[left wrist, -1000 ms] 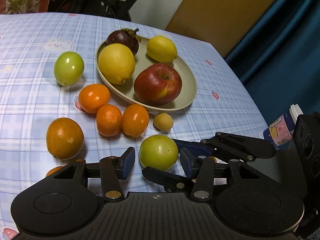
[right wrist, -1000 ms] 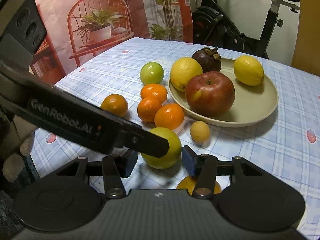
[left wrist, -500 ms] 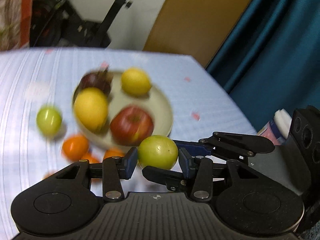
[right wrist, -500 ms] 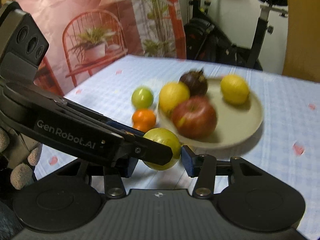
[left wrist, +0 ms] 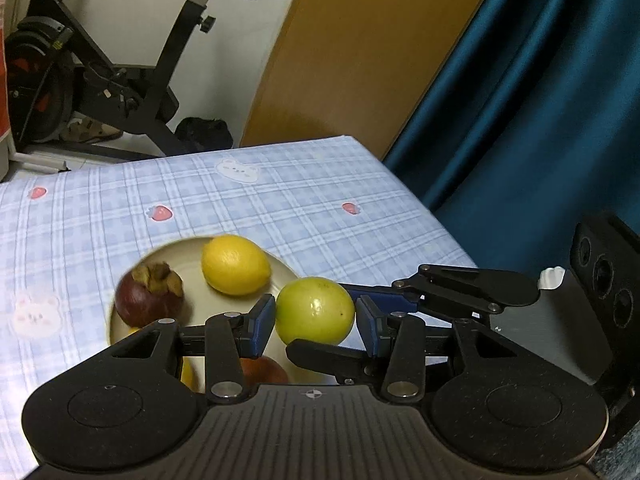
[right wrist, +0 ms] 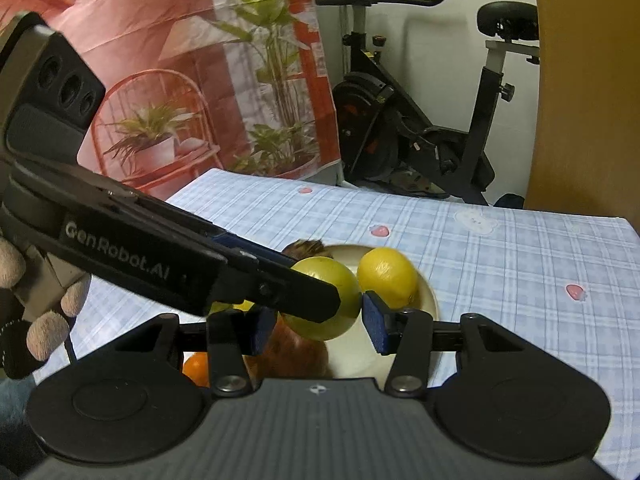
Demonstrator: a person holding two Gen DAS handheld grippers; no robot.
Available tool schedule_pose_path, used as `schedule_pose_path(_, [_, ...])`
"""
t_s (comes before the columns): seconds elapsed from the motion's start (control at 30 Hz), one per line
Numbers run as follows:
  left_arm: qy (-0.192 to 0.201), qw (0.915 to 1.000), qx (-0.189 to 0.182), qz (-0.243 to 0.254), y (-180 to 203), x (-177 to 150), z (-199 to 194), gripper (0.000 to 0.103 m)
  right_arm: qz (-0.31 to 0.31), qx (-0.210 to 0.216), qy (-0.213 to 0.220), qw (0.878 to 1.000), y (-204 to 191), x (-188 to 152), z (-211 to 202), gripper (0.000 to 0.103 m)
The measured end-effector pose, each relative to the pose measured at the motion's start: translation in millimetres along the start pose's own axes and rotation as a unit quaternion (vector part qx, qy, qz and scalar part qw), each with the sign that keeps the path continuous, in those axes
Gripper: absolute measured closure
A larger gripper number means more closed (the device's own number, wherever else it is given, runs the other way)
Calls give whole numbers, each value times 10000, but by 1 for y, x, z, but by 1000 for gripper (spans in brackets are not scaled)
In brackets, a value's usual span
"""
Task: Organize fruits
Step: 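Lower the pale green fruit onto the plate beside the lemon, open left gripper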
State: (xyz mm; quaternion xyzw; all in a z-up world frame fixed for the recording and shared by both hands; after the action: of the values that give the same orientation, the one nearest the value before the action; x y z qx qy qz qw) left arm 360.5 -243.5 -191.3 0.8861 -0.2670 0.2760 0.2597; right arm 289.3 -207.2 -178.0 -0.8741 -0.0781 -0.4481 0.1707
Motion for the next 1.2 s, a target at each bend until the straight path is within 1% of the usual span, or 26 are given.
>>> schedule_pose_path(0.13, [-231,9996,99,120,-7,7,15,56,171,78,-11,9998,10,2,16,54])
schedule_pose_path(0.3, [-339,9993,96,99,-6,2,35,56,270,73,-121,9995,29,-2,29,54])
schedule_pose_path(0.47, [-495,9987,64,88,-5,-5,60,56,374,-29,-272,9989,48,-17,36,54])
schedule_pose_path(0.6, [-629,9980,56,61,-6,-11,79,56,445,-70,-397,9982,56,-29,41,54])
schedule_pose_path(0.8, [-620,9979,205,9,-10,-8,92,56,307,-261,-461,9981,61,-32,52,54])
schedule_pose_path(1.0, [-599,9977,326,-44,-15,-9,97,56,57,-400,-556,9976,58,-33,62,54])
schedule_pose_path(1.2, [-561,9974,444,-70,-17,-11,101,55,14,-515,-605,9968,57,-36,67,54])
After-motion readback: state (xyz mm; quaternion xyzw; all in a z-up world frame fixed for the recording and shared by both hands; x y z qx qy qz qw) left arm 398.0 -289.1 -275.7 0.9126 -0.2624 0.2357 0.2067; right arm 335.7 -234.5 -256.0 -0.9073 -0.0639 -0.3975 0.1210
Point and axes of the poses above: each gripper's, at about its wrist camera, not at the fingertips, and z roughly the way its jaws point, y to its right, x to its top, the point moved 9 cm from there along z, roughly the way its jaws point, and after that the axes turned 2 degrees about x, right-handed, at the moved point
